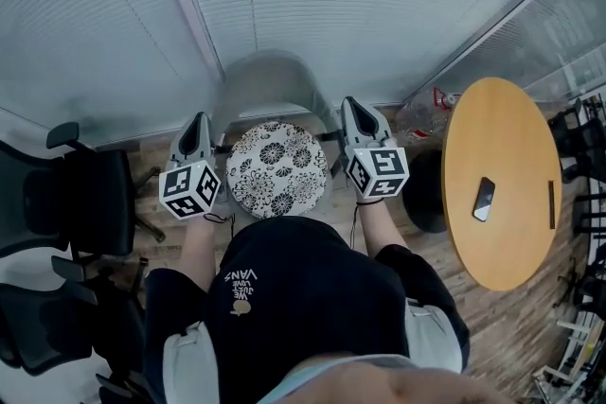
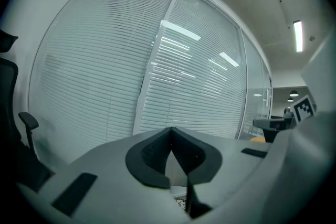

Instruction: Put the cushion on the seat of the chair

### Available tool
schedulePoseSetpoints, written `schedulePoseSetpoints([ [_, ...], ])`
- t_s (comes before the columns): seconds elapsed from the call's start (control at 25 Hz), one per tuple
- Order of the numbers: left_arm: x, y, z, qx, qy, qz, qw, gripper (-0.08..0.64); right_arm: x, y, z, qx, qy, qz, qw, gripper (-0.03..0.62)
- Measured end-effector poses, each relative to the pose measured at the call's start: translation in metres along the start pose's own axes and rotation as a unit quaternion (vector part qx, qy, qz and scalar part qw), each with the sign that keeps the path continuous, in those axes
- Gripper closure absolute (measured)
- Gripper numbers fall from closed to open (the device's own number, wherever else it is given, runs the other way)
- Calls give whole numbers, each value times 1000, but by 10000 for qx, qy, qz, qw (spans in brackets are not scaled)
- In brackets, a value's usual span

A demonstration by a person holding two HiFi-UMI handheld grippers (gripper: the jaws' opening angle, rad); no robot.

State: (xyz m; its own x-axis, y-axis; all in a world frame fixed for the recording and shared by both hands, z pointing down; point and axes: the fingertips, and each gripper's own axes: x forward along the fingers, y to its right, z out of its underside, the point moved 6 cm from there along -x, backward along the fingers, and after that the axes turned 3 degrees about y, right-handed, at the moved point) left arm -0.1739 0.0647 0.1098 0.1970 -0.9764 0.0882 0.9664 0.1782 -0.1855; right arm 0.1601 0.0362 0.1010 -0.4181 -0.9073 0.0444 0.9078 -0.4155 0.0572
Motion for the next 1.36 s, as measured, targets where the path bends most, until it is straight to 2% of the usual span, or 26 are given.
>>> schedulePoseSetpoints([
  [0.52,-3,0,-17,25,177,-39,9998,549,10,-12,-15,-147,102,-286,9994,575],
  [1.36,0,3,-15,109,125,13,9999,549,9,-11,-10,-151,44,-229,9996,575],
])
